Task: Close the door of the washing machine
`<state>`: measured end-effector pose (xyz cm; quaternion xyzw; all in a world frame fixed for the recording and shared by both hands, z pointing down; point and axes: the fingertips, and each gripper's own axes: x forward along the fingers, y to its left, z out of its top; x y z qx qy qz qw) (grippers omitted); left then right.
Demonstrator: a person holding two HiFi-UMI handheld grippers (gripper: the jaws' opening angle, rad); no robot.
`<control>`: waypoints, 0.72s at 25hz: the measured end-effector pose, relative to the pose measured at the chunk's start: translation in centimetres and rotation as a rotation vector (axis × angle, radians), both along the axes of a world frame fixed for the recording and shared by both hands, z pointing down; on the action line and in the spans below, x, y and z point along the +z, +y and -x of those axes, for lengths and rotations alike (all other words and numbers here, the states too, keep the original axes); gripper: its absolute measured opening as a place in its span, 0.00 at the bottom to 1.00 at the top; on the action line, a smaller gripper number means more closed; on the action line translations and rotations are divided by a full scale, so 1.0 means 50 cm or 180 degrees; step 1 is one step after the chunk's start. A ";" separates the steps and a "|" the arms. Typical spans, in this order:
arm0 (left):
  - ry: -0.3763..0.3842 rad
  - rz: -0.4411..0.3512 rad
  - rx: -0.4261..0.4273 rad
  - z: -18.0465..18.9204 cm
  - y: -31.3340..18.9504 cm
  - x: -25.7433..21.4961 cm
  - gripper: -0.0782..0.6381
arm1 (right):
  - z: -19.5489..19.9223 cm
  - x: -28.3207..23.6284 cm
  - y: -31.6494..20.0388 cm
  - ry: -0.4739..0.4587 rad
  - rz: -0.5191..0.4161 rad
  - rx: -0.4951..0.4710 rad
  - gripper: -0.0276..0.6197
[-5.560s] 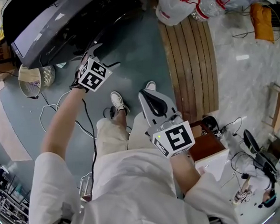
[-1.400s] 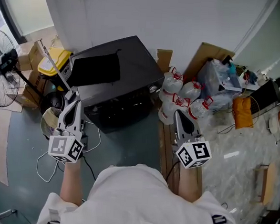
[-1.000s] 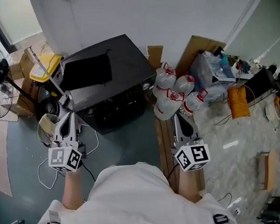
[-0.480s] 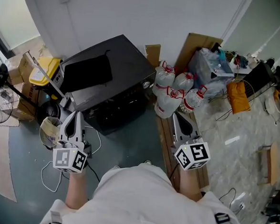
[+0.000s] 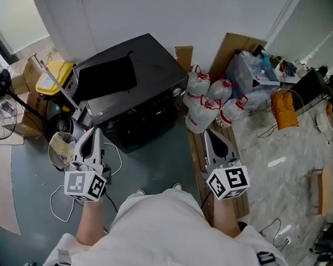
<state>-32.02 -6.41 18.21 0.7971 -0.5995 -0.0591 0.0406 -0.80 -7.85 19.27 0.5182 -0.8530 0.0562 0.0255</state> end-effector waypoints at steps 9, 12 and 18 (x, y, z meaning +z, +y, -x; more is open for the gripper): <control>0.0009 0.0018 0.0068 -0.010 0.036 -0.002 0.12 | 0.021 -0.003 0.032 0.0041 -0.0001 -0.0042 0.04; 0.0006 0.0019 0.0066 -0.012 0.044 -0.002 0.12 | 0.019 -0.009 0.038 0.0043 -0.0018 -0.0044 0.04; 0.0003 0.0025 0.0060 -0.017 0.056 -0.001 0.12 | 0.022 -0.009 0.045 0.0046 0.0000 -0.0100 0.04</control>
